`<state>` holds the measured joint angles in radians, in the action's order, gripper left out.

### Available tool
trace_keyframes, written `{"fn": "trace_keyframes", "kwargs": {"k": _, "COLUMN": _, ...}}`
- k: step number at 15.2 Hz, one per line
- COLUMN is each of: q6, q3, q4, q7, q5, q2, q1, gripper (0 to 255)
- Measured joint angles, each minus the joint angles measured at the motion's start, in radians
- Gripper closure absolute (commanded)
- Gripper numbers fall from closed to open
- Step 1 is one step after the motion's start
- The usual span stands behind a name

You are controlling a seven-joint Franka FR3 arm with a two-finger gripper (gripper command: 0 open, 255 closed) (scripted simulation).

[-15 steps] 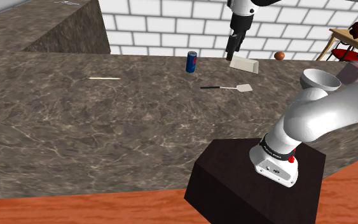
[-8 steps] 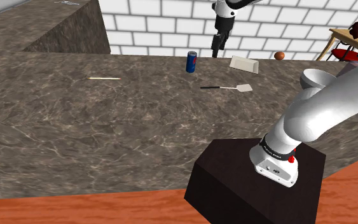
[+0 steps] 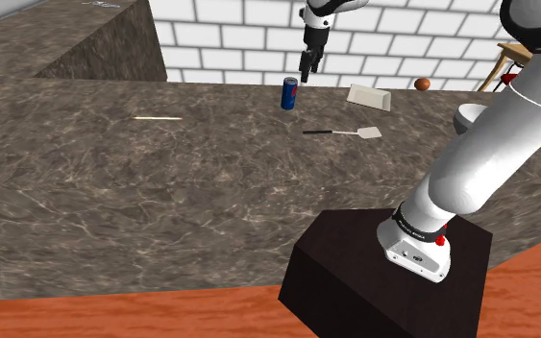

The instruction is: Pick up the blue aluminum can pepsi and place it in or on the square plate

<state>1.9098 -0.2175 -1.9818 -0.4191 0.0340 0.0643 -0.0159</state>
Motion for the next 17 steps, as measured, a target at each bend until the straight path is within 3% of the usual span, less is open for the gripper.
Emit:
{"fn": "trace_keyframes", "kwargs": {"k": 7, "q6": -0.003, "q3": -0.015, "q4": 0.255, "q7": -0.101, "q5": -0.09, "q2": -0.254, "q1": -0.026, "gripper": 0}}
{"fn": "trace_keyframes", "kwargs": {"k": 17, "q6": 0.091, "q3": -0.011, "q4": 0.212, "q7": -0.114, "q5": -0.107, "q2": -0.307, "q1": -0.029, "gripper": 0}}
